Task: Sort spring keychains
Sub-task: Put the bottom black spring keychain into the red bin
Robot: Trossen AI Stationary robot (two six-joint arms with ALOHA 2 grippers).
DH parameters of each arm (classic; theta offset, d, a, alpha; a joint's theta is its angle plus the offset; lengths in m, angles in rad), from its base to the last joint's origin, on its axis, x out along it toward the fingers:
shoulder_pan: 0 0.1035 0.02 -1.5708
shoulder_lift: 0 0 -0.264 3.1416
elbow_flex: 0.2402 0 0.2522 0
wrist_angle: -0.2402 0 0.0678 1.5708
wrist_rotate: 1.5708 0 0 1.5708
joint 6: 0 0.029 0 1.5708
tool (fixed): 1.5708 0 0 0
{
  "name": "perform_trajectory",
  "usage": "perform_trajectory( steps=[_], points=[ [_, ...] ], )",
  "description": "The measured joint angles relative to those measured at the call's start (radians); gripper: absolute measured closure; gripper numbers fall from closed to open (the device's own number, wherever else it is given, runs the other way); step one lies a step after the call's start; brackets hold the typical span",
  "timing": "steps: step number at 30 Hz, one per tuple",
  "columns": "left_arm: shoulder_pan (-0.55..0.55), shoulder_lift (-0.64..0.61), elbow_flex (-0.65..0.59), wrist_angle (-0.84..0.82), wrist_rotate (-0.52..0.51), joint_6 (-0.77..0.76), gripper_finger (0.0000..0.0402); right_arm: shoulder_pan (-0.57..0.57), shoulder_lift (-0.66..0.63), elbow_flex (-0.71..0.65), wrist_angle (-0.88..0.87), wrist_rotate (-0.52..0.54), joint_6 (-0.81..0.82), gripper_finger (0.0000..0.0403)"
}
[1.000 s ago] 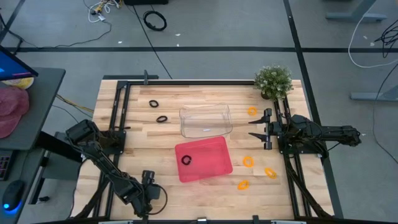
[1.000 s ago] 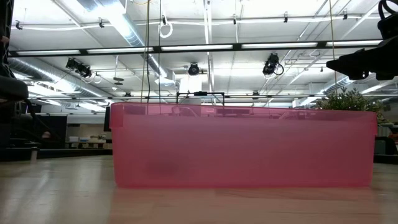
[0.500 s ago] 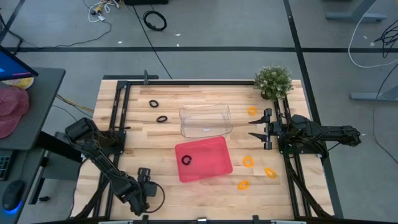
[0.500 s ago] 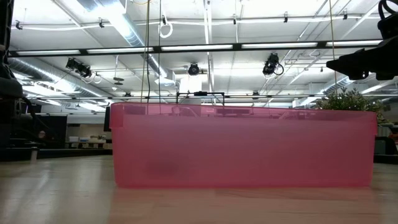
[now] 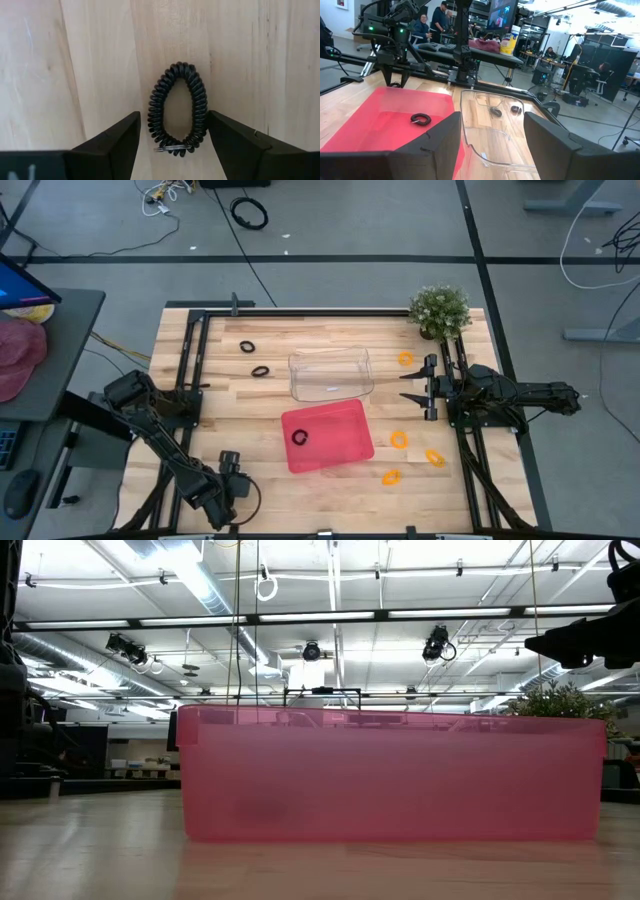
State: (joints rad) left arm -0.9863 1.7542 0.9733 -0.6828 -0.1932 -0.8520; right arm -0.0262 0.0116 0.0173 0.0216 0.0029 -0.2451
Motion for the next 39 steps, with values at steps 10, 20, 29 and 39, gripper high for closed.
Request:
perform_trajectory(
  steps=[10, 20, 29, 39],
  points=[
    [0.0, 0.029, 0.002, 0.004, -0.002, -0.005, 0.0161, 0.0, 0.0, 0.0, 0.0, 0.0, 0.0, 0.0181],
    [0.0, 0.031, 0.001, 0.013, -0.017, -0.006, 0.0161, 0.0, 0.0, 0.0, 0.0, 0.0, 0.0, 0.0181],
    [0.0, 0.048, 0.003, 0.018, -0.027, -0.008, 0.0161, 0.0, 0.0, 0.0, 0.0, 0.0, 0.0, 0.0181],
    [0.001, 0.051, 0.003, 0.04, -0.031, 0.007, 0.0245, 0.0, 0.0, 0.0, 0.0, 0.0, 0.0, 0.0181]
  ],
)
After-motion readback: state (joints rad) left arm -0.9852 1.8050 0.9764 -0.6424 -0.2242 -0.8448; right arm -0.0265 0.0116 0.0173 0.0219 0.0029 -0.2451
